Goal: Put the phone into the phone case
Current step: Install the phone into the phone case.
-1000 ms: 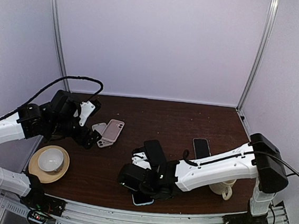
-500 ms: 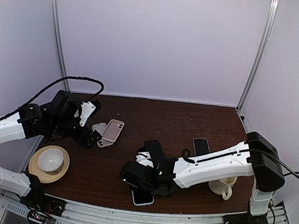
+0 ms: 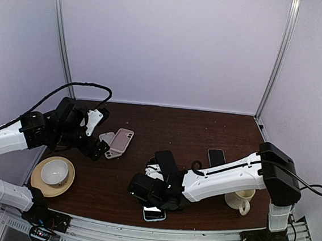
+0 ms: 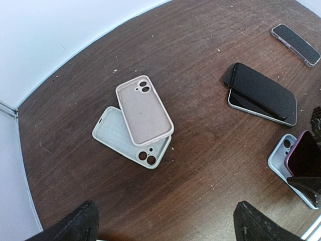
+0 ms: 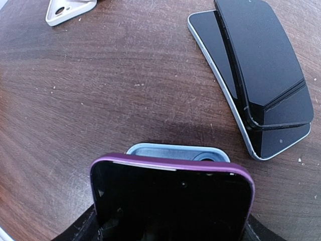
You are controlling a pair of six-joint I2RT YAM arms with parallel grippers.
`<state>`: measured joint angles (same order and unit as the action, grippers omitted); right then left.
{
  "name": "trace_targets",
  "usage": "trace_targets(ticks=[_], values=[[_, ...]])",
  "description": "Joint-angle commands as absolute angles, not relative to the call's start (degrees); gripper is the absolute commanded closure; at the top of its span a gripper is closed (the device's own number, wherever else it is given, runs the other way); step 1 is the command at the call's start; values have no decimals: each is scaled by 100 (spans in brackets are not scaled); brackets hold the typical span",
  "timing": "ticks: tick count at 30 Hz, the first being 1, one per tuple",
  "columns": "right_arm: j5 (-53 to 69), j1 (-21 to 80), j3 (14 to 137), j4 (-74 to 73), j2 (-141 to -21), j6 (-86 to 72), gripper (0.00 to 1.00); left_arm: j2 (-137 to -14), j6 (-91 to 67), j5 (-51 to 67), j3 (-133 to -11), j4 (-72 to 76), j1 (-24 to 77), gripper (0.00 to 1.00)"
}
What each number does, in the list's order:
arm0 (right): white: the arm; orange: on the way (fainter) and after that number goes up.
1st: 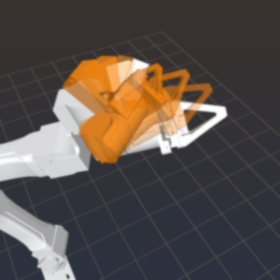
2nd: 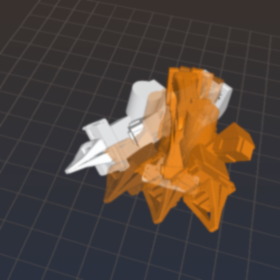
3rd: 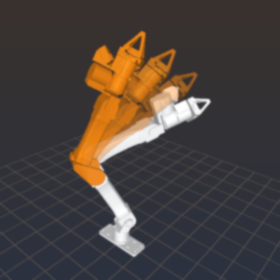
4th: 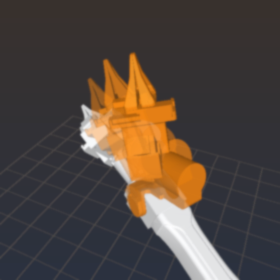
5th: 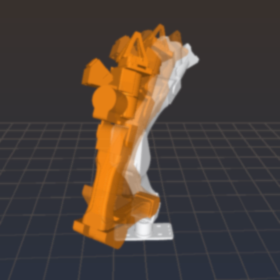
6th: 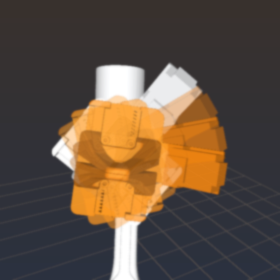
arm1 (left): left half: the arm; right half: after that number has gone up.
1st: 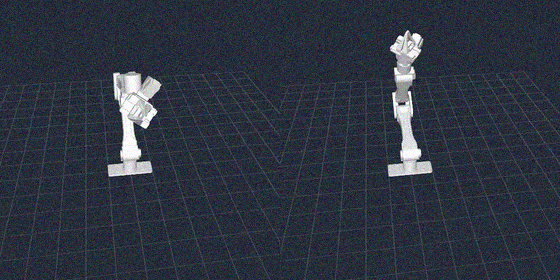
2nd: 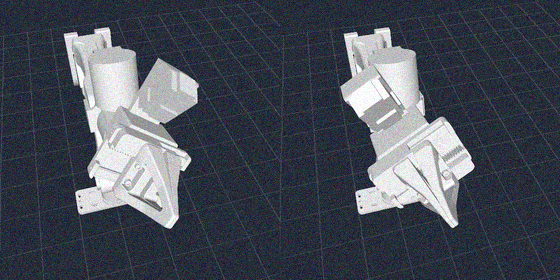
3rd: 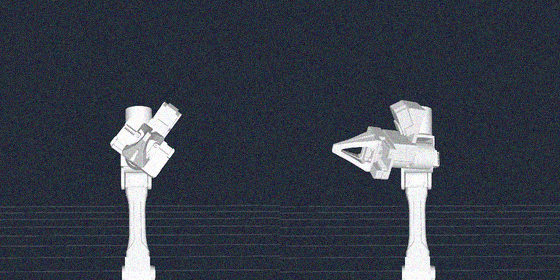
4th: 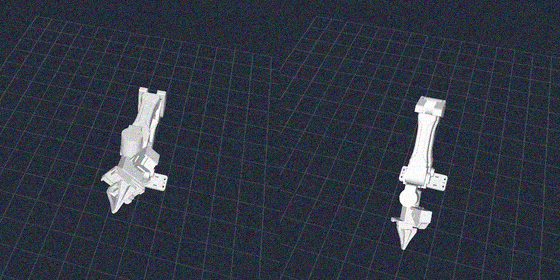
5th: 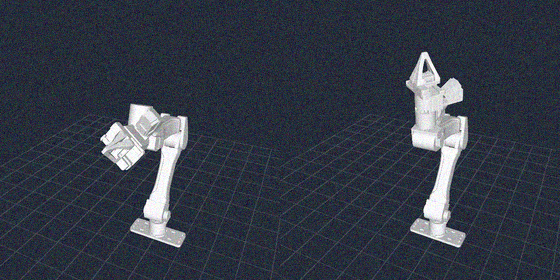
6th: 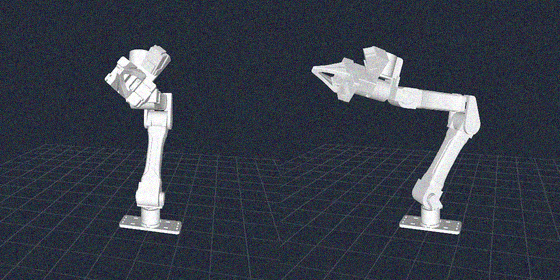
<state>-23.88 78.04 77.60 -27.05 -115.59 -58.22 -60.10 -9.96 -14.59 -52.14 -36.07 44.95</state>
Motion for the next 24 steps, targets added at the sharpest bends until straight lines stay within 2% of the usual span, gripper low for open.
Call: trace_targets(ticks=[1,5,10,20,24], values=[[-2459,7753,7830,-3037,-11716,-5598,39,-6011,-923,-1432,-5194,-3362,4471,2],[-2487,7744,7816,-3048,-11707,-5637,34,-5994,-914,-1433,-5194,-3350,4473,2],[-2515,7751,7790,-3109,-11692,-5732,34,-5979,-914,-1433,-5187,-3349,4471,2],[-2663,7744,7725,-2429,-11443,-5691,42,-5975,-914,-1415,-5187,-3347,4474,3],[-2712,7743,7515,-2100,-11340,-5685,49,-5968,-914,-1414,-5186,-3341,4469,3]])
